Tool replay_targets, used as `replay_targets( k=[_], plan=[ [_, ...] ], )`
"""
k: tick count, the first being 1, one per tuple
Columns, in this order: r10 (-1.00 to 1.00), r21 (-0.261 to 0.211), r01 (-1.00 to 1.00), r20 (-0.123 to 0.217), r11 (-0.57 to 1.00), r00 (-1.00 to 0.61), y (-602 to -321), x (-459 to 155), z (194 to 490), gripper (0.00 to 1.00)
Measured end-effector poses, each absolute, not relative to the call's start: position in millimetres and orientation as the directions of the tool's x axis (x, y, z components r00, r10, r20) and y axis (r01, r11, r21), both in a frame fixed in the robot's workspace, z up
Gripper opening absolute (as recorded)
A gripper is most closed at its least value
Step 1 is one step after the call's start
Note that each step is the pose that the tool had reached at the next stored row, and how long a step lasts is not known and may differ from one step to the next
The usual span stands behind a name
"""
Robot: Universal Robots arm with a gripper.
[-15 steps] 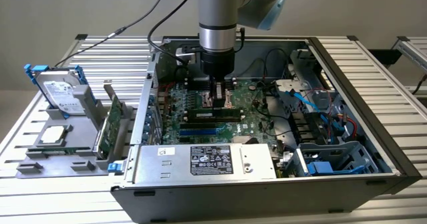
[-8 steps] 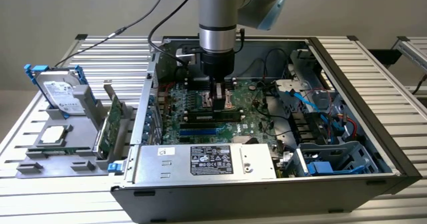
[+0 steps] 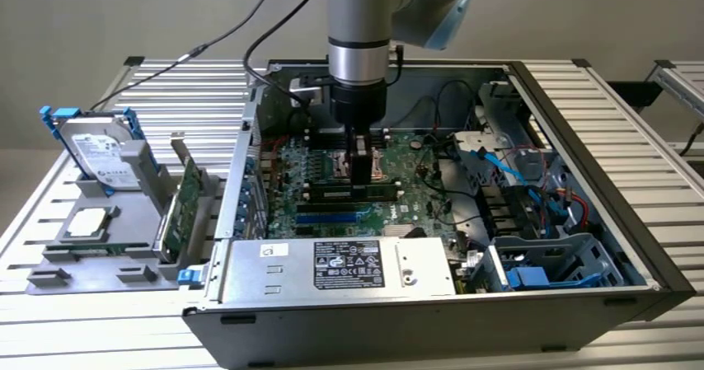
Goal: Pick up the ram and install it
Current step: 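Insert the ram into the slot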
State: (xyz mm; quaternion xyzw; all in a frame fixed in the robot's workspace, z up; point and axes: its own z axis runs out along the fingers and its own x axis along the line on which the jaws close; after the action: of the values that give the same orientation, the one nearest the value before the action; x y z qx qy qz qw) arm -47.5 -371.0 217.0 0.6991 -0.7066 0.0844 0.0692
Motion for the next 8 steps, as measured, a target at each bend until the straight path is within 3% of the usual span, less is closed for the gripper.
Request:
replay_targets(
  k=[1,2,8],
  plan=[
    [-0.976,-0.021,-1.000,0.216,0.008,-0.012,-371,-48,219,0.62],
    [-0.976,-0.018,-1.000,0.216,0.008,-0.012,-371,-48,221,0.69],
    [-0.976,-0.006,-1.000,0.216,0.008,-0.009,-371,-48,232,0.69]
  ],
)
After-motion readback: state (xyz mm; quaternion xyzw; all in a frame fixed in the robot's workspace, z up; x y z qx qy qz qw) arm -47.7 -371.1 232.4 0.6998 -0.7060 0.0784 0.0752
